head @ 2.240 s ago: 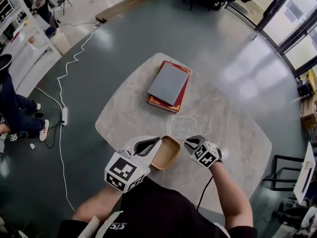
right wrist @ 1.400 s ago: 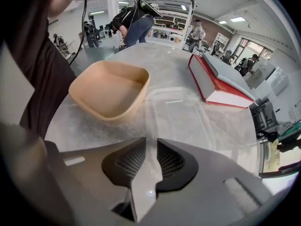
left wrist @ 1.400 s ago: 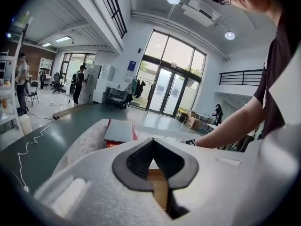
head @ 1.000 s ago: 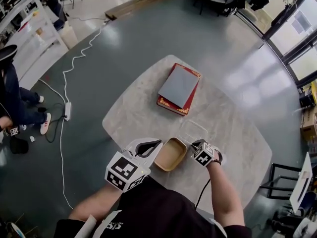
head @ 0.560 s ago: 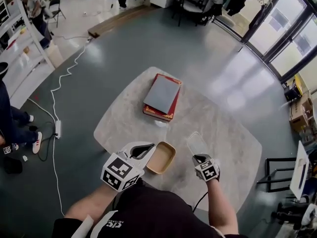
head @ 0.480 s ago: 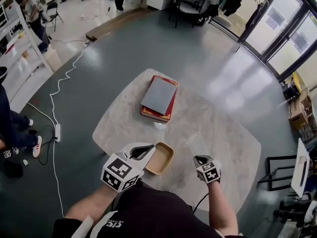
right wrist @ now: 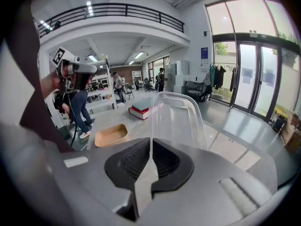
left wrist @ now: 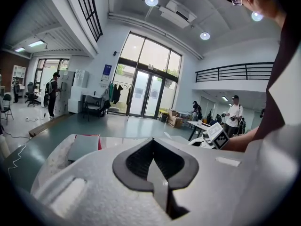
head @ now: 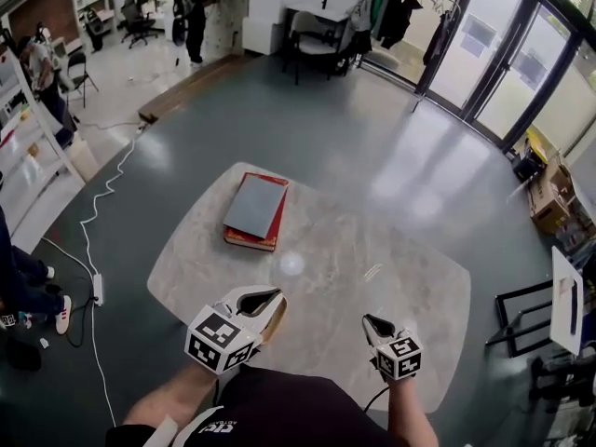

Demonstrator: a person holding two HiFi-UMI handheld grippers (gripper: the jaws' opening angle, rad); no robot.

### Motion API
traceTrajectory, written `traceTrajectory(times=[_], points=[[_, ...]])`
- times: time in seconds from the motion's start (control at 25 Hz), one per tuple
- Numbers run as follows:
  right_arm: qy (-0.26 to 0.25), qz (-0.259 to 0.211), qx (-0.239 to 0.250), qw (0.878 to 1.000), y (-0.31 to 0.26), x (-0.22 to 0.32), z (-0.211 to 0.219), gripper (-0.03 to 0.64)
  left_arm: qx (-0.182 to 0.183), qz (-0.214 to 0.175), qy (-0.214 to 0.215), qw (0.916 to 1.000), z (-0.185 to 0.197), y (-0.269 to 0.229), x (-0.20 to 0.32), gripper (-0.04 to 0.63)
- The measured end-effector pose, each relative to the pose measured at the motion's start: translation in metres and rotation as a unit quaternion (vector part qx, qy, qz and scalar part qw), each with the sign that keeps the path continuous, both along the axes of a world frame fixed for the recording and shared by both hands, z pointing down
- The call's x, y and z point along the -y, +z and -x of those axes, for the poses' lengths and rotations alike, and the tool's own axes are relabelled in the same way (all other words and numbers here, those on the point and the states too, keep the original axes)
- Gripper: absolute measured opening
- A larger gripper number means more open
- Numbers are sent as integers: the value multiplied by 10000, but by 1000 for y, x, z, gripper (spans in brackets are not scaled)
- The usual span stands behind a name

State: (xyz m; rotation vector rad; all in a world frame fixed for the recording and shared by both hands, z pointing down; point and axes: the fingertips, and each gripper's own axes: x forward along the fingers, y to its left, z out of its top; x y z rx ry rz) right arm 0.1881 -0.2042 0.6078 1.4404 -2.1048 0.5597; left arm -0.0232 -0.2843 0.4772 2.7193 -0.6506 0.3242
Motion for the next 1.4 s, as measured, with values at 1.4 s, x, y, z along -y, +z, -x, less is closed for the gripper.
traceTrajectory(times=[1.4], points=[[-283, -2971, 829, 9508, -249, -49, -18, 15, -378, -901, -20, 9952, -75, -93, -21, 5]])
